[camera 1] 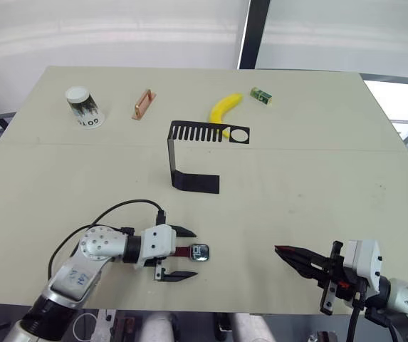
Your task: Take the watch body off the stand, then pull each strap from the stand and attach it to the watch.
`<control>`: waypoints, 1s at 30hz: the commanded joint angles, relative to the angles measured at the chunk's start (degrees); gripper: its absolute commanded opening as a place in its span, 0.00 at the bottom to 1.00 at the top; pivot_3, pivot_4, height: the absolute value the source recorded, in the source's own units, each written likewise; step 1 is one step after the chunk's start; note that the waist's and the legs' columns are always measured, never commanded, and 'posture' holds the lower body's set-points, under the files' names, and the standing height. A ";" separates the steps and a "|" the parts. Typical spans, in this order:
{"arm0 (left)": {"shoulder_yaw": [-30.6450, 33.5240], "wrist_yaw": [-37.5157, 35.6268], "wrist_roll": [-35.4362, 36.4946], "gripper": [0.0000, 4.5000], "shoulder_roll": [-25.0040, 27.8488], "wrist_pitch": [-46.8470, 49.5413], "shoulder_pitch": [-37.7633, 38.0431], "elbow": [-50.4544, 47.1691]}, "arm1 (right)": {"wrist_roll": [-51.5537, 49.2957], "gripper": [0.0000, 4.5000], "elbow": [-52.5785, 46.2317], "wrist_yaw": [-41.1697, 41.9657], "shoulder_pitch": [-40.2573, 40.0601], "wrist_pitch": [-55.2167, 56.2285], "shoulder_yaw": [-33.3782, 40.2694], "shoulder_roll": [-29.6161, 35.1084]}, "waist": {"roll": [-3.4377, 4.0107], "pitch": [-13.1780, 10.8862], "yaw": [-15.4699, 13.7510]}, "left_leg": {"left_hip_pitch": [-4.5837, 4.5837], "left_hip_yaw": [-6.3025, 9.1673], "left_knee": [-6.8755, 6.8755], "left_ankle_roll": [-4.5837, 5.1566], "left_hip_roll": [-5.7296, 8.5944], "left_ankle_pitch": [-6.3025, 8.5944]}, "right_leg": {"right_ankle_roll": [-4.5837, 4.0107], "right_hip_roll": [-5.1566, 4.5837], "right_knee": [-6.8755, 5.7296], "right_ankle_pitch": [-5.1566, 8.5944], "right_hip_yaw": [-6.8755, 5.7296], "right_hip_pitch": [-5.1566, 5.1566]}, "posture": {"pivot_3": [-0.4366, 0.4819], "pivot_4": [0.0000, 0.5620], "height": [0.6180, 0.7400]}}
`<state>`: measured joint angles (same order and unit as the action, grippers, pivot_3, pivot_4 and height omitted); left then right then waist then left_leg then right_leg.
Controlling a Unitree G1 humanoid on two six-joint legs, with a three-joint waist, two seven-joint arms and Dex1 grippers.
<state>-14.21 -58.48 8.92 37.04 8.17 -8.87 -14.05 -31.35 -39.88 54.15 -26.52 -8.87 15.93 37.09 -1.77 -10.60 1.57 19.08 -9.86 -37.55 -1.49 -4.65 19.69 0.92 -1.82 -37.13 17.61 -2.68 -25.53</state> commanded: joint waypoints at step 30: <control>-3.38 1.98 -5.53 0.82 -1.87 -2.47 -0.39 8.11 | -0.22 0.00 -4.60 -4.35 2.73 -3.83 -0.73 1.13 | -0.08 0.85 -0.09 | -0.06 0.04 -0.36 0.08 0.01 0.02 | -0.02 -0.06 -0.30 0.01 0.02 0.12 | 0.48 0.27 0.91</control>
<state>-16.75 -57.80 6.77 34.49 4.21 -10.24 -9.33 -30.79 -42.34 50.48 -23.80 -12.78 15.16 37.85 -1.85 -9.75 1.48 18.98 -9.82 -37.91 -1.40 -4.64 19.71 0.90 -1.88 -37.43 17.62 -2.66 -25.37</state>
